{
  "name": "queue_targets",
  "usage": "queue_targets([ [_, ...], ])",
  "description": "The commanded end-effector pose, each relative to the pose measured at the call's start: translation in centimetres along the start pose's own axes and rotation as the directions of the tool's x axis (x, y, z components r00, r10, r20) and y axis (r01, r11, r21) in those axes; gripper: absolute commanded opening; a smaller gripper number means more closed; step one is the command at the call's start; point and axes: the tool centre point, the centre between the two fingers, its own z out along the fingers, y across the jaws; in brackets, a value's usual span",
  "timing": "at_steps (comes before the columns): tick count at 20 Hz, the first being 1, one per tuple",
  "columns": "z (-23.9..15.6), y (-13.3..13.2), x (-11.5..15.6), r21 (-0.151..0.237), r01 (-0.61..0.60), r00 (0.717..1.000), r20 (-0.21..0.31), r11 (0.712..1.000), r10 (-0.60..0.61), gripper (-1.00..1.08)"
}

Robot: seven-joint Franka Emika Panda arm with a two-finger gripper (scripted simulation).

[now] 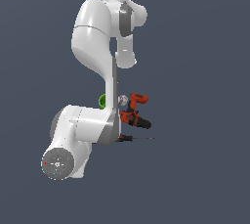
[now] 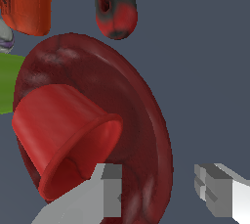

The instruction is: Pick up a designated object from a clutter of objects.

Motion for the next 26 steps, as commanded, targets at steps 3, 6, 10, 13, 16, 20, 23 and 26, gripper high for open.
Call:
queue_targets([
  [3,1.2,0.0,0.0,0.001,0.001,1.0,0.0,1.0,-0.001,0.28],
  [6,1.9,-0.1,0.0,0.001,0.003,1.0,0.0,1.0,-0.003,0.28],
  [10,2.5,0.0,0.0,0.001,0.003,1.0,0.0,1.0,-0.003,0.28],
  [13,2.6,0.0,0.0,0.001,0.003,1.0,0.0,1.0,-0.003,-1.0],
  [16,2.6,0.0,0.0,0.001,0.003,1.0,0.0,1.0,-0.003,-1.0],
  [20,2.6,0.0,0.0,0.001,0.003,1.0,0.0,1.0,-0.003,-1.0],
  [23,2.6,0.0,0.0,0.001,0.003,1.0,0.0,1.0,-0.003,-1.0],
  [26,2.5,-0.1,0.0,0.001,0.003,1.0,0.0,1.0,-0.003,-1.0],
])
